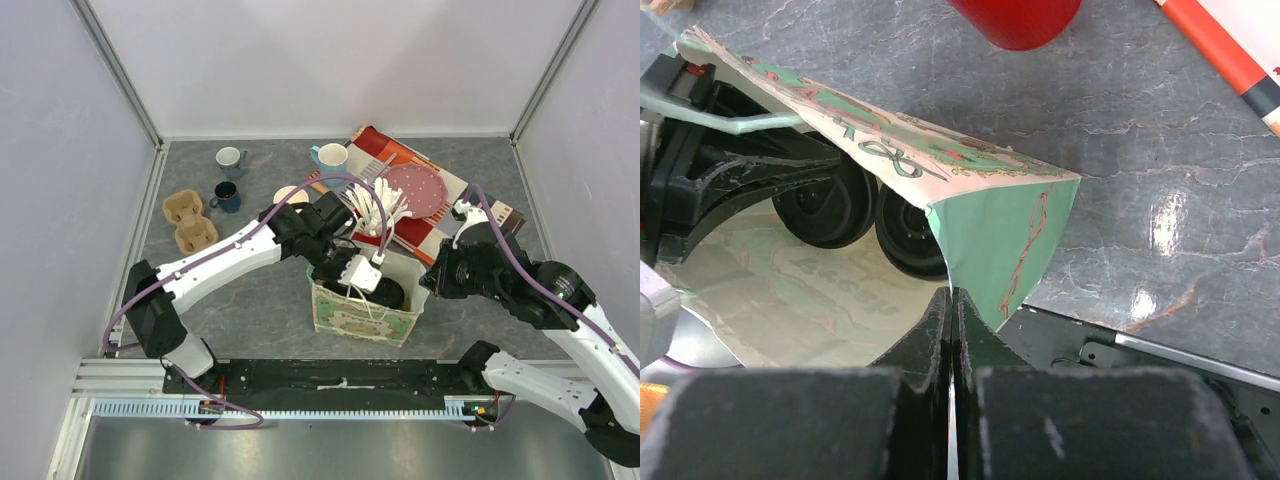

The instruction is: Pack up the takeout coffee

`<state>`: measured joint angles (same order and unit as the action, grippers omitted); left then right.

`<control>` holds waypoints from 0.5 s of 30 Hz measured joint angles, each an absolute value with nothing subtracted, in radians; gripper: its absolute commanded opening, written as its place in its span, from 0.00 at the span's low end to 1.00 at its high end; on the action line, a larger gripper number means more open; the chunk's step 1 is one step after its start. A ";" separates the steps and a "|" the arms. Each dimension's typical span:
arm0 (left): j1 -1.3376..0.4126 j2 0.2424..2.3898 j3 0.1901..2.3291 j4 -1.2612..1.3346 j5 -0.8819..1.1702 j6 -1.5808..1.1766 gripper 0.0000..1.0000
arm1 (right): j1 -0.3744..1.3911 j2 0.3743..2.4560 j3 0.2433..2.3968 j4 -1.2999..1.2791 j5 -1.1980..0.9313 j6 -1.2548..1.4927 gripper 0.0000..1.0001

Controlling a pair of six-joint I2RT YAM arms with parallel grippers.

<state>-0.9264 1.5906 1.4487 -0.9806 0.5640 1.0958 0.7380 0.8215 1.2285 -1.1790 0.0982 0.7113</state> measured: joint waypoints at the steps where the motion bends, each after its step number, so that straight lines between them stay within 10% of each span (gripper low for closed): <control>1: -0.927 1.591 1.444 -0.973 0.559 1.099 0.02 | 0.738 0.821 1.229 -1.178 0.098 0.711 0.00; 10: -0.928 1.591 1.433 -0.961 0.561 1.139 0.03 | 0.738 0.827 1.229 -1.174 0.098 0.711 0.00; 15: -0.928 1.591 1.449 -0.990 0.561 1.142 0.34 | 0.738 0.826 1.229 -1.174 0.098 0.711 0.00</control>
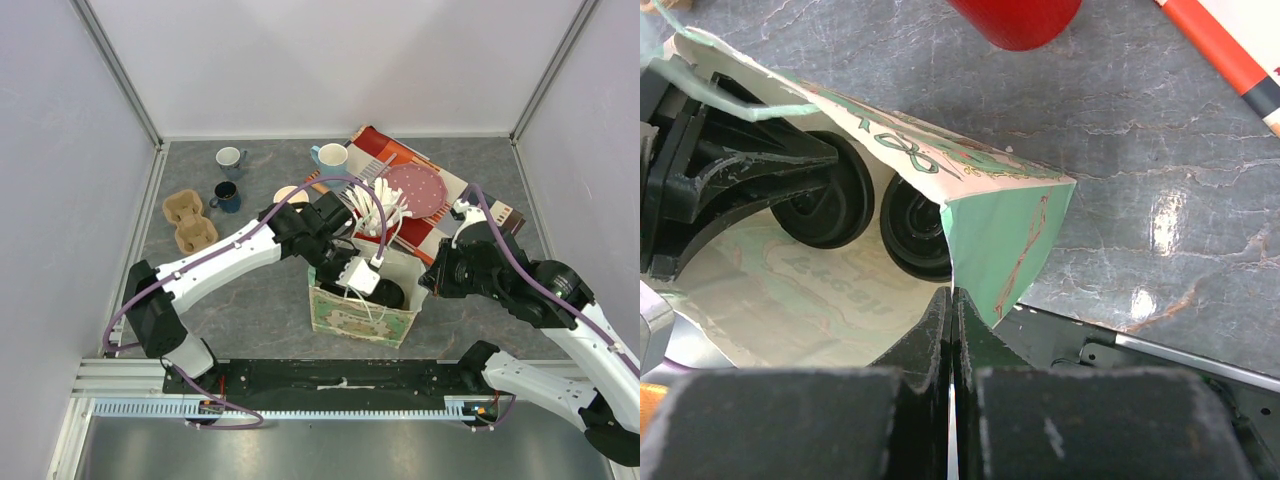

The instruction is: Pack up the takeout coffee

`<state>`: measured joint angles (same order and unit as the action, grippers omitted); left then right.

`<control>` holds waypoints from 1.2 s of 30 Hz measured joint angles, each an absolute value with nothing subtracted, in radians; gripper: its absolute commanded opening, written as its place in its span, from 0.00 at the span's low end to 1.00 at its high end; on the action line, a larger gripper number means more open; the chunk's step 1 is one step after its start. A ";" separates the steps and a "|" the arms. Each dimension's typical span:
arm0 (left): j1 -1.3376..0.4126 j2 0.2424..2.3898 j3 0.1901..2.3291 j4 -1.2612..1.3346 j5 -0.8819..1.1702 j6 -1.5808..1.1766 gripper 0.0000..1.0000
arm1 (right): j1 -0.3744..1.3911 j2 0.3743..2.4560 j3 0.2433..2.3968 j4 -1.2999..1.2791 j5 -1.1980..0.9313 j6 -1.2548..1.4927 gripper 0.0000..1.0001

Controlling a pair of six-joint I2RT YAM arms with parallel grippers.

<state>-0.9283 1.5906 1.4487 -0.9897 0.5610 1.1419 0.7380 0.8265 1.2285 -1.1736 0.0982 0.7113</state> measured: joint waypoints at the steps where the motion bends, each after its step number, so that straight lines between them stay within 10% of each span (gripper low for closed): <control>1: -0.928 1.591 1.453 -1.001 0.558 1.142 0.37 | 0.738 0.827 1.229 -1.174 0.098 0.711 0.00; 15: -0.928 1.567 1.602 -1.079 0.551 1.099 0.44 | 0.738 0.836 1.229 -1.174 0.094 0.710 0.05; 31: -0.901 1.444 1.652 -1.022 0.514 0.936 0.52 | 0.738 0.872 1.349 -1.176 0.089 0.679 0.89; 36: -0.850 1.418 1.683 -0.943 0.538 0.821 0.58 | 0.738 0.875 1.451 -1.170 0.102 0.676 0.98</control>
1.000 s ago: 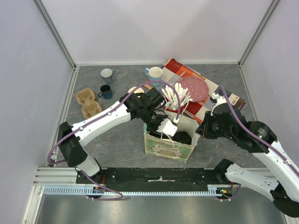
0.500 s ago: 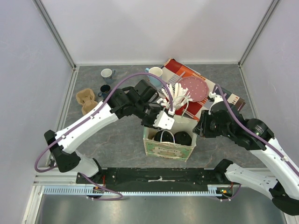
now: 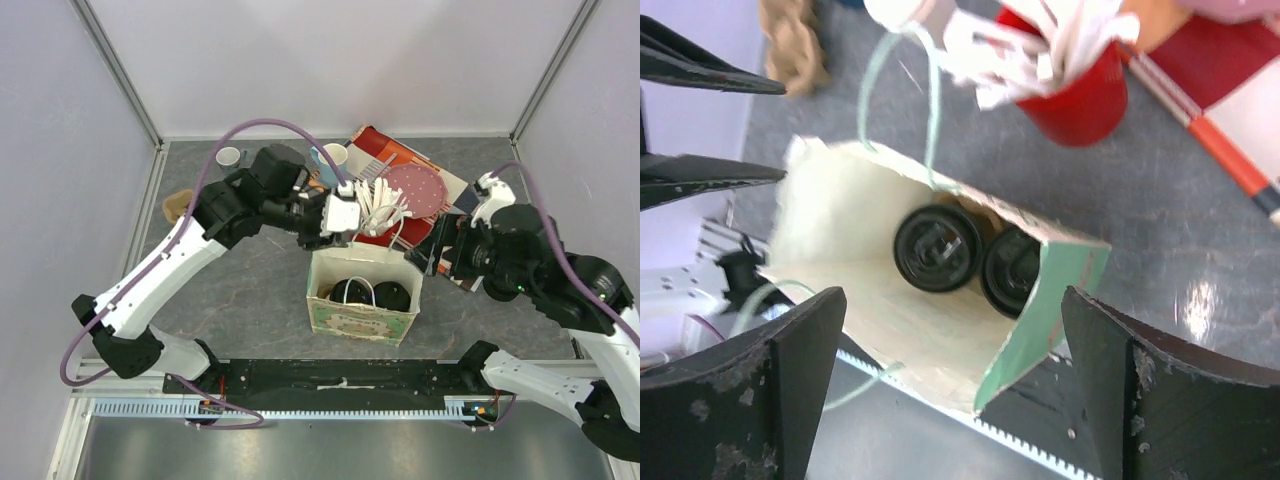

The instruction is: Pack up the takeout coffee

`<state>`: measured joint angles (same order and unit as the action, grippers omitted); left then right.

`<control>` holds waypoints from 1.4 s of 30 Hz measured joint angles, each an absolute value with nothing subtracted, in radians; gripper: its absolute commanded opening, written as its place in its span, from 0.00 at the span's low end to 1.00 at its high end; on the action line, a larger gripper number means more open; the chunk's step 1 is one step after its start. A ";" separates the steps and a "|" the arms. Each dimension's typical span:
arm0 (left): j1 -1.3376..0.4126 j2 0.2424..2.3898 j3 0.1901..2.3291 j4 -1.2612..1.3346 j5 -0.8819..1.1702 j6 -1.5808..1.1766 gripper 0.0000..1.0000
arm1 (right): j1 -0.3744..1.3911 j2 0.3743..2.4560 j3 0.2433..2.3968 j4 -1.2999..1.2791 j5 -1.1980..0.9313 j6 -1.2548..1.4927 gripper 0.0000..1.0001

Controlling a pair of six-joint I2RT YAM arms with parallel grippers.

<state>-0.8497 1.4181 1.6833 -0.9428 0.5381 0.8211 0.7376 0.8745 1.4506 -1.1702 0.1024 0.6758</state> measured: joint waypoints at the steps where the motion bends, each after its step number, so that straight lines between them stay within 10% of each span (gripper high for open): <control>1: -0.835 1.412 1.690 -0.922 0.552 0.788 0.59 | 0.738 0.882 1.481 -1.167 0.115 0.675 0.98; 12: -0.542 1.473 1.894 -0.688 0.717 0.236 0.61 | 0.696 1.242 2.033 -1.094 0.305 0.539 0.92; 19: -0.466 1.527 1.876 -0.649 0.623 0.090 0.61 | 0.464 1.526 2.239 -1.069 0.182 0.476 0.67; 24: -0.436 1.528 1.829 -0.647 0.526 0.055 0.61 | 0.379 1.673 2.280 -1.053 0.089 0.442 0.51; 42: -0.373 1.617 1.736 -0.641 0.448 0.027 0.60 | 0.355 1.936 2.247 -0.979 -0.038 0.244 0.42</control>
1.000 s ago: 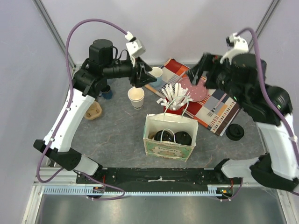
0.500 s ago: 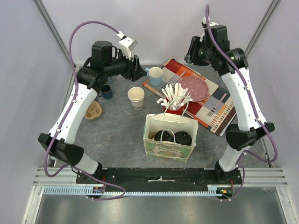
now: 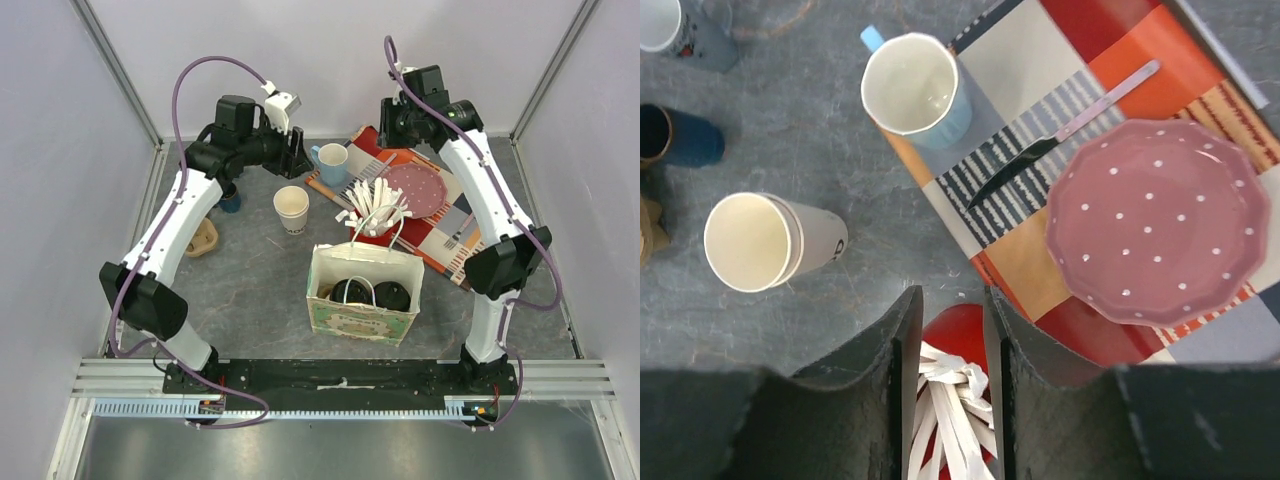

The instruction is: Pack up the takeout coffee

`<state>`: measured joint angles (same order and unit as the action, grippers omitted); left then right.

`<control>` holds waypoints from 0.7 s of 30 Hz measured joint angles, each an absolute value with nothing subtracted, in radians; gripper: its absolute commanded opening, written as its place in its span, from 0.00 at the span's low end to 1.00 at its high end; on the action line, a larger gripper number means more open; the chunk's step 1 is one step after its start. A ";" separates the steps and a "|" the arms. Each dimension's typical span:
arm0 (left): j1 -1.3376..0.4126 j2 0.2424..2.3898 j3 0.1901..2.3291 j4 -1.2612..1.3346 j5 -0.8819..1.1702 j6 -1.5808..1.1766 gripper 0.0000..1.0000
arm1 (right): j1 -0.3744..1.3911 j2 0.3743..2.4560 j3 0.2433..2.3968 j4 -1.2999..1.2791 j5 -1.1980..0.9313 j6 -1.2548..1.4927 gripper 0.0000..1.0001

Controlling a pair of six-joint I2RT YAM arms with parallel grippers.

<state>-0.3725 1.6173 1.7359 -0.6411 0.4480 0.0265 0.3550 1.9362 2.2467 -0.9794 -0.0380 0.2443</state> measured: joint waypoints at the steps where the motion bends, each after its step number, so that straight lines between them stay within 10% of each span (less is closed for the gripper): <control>1: -0.373 1.626 1.736 -0.640 0.452 0.027 0.60 | 0.355 1.949 2.246 -0.981 -0.057 0.237 0.45; 21: -0.379 1.708 1.700 -0.610 0.666 0.015 0.53 | 0.444 1.828 2.011 -0.980 -0.318 0.086 0.48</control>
